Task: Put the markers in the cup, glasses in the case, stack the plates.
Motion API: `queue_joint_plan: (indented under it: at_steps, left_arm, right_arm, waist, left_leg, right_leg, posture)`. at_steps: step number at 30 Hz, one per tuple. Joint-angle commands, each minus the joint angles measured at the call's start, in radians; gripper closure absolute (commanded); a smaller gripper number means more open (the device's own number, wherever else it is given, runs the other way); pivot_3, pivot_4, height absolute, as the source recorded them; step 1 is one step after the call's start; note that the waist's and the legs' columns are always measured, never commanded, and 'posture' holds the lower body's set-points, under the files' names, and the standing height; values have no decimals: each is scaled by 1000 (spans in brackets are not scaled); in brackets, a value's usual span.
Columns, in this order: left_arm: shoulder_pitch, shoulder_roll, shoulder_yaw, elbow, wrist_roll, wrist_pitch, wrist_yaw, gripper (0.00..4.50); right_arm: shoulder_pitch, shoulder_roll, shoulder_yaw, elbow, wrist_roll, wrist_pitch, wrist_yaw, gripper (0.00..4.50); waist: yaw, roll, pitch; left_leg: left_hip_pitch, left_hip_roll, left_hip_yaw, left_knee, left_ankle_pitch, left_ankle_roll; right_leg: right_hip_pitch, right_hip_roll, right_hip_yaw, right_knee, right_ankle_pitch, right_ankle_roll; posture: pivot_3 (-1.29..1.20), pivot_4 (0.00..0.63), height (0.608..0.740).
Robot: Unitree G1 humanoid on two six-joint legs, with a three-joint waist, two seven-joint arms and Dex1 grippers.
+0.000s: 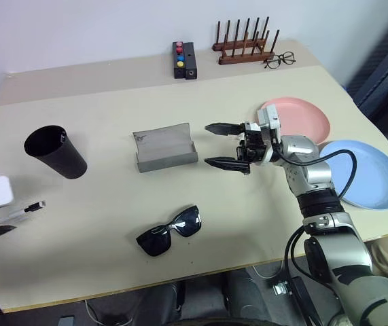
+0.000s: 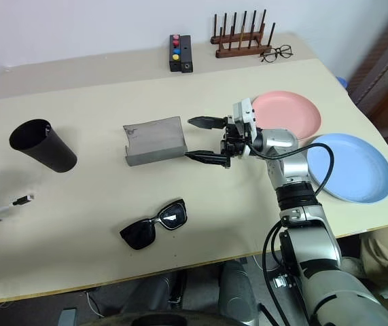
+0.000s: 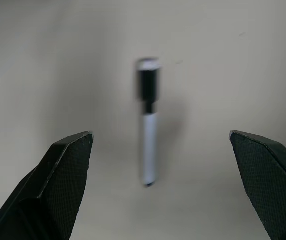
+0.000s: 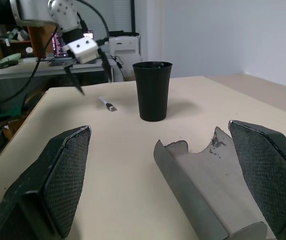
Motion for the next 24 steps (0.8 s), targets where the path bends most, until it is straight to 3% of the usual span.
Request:
queue_joint_plan:
  at_steps: [1,11,24]
  left_arm:
    - [-36,7,-43,-20,15,67,0,38]
    - [-309,0,-321,97,113,125,31,38]
    - [-431,21,-443,183,160,93,-15,38]
  right_arm:
    - [-12,5,-8,-61,11,4,-9,0]
    - [22,5,-8,-121,17,30,-42,0]
    - [71,-20,-24,-192,29,64,-75,0]
  waist:
    - [0,0,0]
    - [2,-1,0]
    - [1,-1,0]
  left_leg:
    - [0,0,0,0,0,0]
    - [0,0,0,1,0,0]
    - [-2,0,2,4,0,0]
  right_leg:
    - [0,0,0,0,0,0]
    - [-1,0,0,2,0,0]
    - [-4,0,-1,10,0,0]
  posture:
    - [0,150,740]
    - [0,150,740]
    - [0,150,740]
